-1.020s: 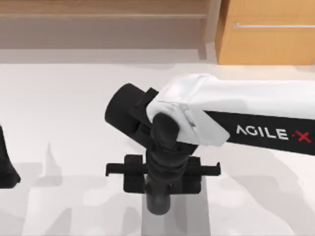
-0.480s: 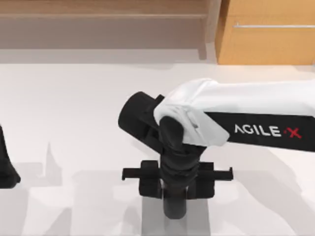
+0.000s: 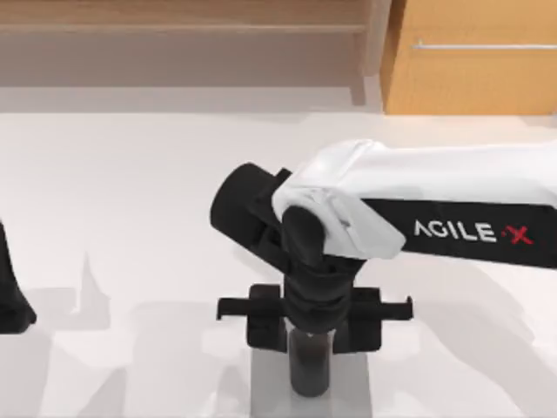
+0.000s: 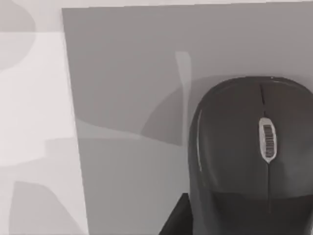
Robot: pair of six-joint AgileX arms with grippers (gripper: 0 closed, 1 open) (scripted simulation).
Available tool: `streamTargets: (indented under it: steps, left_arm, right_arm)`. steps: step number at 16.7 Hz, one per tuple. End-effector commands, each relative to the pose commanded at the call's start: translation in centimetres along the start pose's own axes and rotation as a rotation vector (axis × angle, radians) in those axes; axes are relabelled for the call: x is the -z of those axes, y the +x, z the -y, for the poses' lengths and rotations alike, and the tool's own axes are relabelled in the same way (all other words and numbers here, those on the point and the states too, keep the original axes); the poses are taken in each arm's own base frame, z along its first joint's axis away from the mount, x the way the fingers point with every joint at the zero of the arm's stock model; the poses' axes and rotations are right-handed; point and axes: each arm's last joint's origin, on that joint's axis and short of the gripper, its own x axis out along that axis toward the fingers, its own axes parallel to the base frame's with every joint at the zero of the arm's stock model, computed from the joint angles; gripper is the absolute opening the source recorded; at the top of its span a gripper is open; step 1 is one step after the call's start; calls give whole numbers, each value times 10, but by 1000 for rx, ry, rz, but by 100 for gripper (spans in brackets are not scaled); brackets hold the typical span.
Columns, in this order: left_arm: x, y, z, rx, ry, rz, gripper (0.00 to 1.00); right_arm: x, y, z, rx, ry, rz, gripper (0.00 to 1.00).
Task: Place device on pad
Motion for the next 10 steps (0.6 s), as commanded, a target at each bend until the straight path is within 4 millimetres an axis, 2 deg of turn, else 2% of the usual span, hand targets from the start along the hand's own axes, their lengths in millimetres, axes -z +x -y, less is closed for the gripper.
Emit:
streamTargets:
  steps: [4,10]
  left_arm:
    - [0,0,0,0,0,0,100]
    - [0,0,0,0,0,0,100]
  right_arm:
    - [0,0,0,0,0,0,98]
    - [0,0,0,0,0,0,100]
